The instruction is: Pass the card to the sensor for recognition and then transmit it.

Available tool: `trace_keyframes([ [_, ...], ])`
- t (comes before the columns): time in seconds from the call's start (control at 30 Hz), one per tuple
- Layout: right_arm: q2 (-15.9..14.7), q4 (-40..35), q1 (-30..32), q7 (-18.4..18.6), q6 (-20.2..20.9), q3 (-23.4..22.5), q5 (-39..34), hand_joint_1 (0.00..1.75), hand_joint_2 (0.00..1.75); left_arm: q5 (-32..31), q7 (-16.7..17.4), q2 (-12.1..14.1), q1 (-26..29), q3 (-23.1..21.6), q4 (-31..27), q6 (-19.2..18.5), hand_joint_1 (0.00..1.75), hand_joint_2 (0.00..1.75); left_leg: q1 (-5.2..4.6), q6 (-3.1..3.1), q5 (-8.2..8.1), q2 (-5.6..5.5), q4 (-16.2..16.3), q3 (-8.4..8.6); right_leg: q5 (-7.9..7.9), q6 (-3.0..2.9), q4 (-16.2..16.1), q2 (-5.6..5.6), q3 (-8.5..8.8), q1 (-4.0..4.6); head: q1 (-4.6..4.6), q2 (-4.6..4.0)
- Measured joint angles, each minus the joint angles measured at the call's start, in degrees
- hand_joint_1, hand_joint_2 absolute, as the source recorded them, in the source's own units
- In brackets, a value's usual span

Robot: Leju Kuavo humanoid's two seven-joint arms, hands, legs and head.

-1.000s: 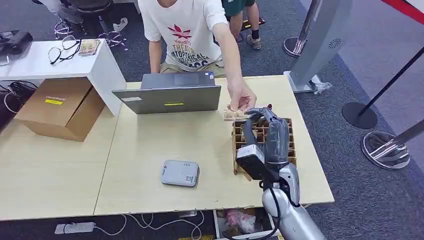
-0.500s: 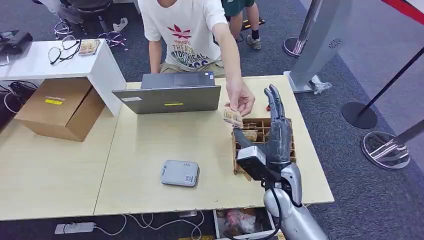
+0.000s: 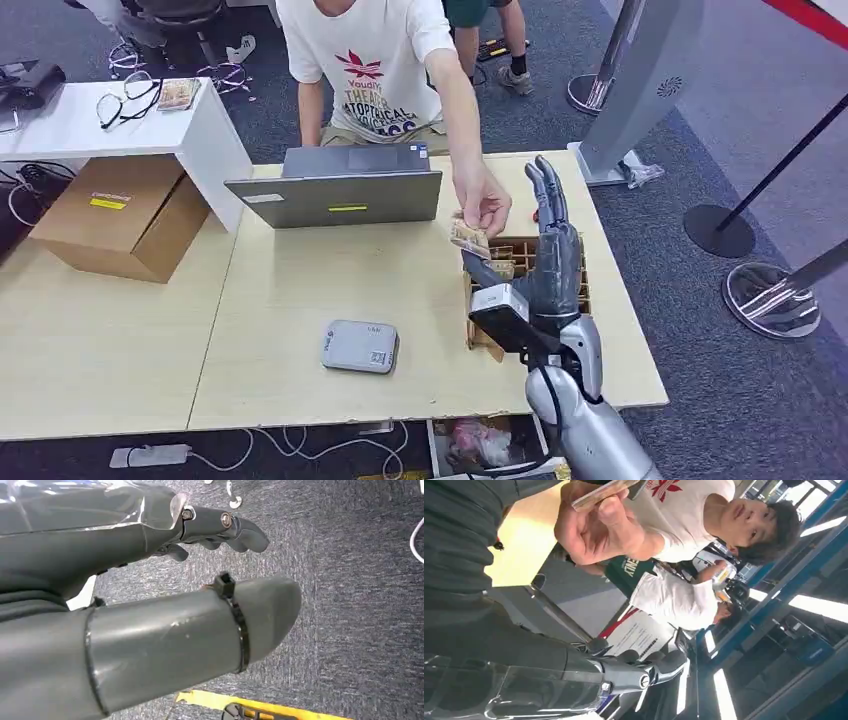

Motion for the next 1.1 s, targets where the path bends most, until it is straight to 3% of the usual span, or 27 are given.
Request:
trace_keyframes([
  [0.2, 0.0, 0.15, -0.5, 0.0, 0.04, 0.5, -0.02, 0.0, 1.75, 0.15, -0.02, 0.0, 0.0, 0.0, 0.0, 0.02, 0.0, 0.0, 0.0, 0.0, 0.0, 0.0, 0.0, -0.01, 0.0, 0.0, 0.0, 0.0, 0.0, 0.0, 0.0, 0.0],
  [0.23, 0.0, 0.15, -0.58, 0.0, 0.11, 0.59, -0.04, 0.31, 1.75, 0.28, -0.07, 0.0, 0.0, 0.0, 0.0, 0.04, 0.0, 0.0, 0.0, 0.0, 0.0, 0.0, 0.0, -0.01, 0.0, 0.0, 0.0, 0.0, 0.0, 0.0, -0.02, 0.0],
  [0.27, 0.0, 0.17, -0.66, 0.0, 0.15, 0.74, -0.11, 1.4, 1.75, 0.42, -0.11, 0.0, 0.0, 0.0, 0.0, 0.07, 0.0, 0.0, 0.0, 0.0, 0.0, 0.0, 0.0, -0.01, 0.0, 0.0, 0.0, 0.0, 0.0, 0.0, -0.02, 0.0],
  [0.33, 0.04, 0.17, -0.86, 0.0, 0.46, 0.9, -0.18, 1.75, 1.75, 0.79, -0.31, 0.0, 0.02, 0.0, 0.0, 0.11, 0.0, 0.0, 0.0, 0.0, 0.0, 0.0, 0.0, -0.01, 0.0, 0.0, 0.0, -0.01, 0.0, 0.0, 0.0, 0.0],
  [0.47, 0.11, 0.17, -0.96, 0.09, 0.9, 1.25, -0.13, 1.66, 1.75, 1.24, -0.94, 0.0, 0.08, 0.0, 0.0, 0.17, 0.0, 0.0, 0.0, 0.0, 0.0, -0.01, 0.0, -0.01, 0.0, 0.0, 0.0, -0.01, 0.0, 0.0, -0.02, 0.0],
  [0.53, 0.13, 0.17, -0.99, 0.17, 0.98, 1.33, 0.0, 1.75, 1.75, 1.53, -1.11, 0.0, 0.09, 0.0, 0.0, 0.26, 0.0, 0.0, 0.0, 0.0, 0.0, -0.01, 0.0, -0.01, 0.0, 0.0, 0.0, -0.01, 0.0, 0.0, -0.02, 0.0],
  [1.1, 0.59, 0.13, -1.0, 0.26, 1.12, 1.57, 1.01, 1.75, 1.75, 2.01, -1.53, 0.02, 0.34, 0.0, 0.0, 0.94, 0.0, 0.0, 0.0, 0.0, 0.0, -0.01, 0.0, -0.02, -0.01, 0.0, 0.0, -0.01, 0.0, 0.0, -0.02, 0.0],
])
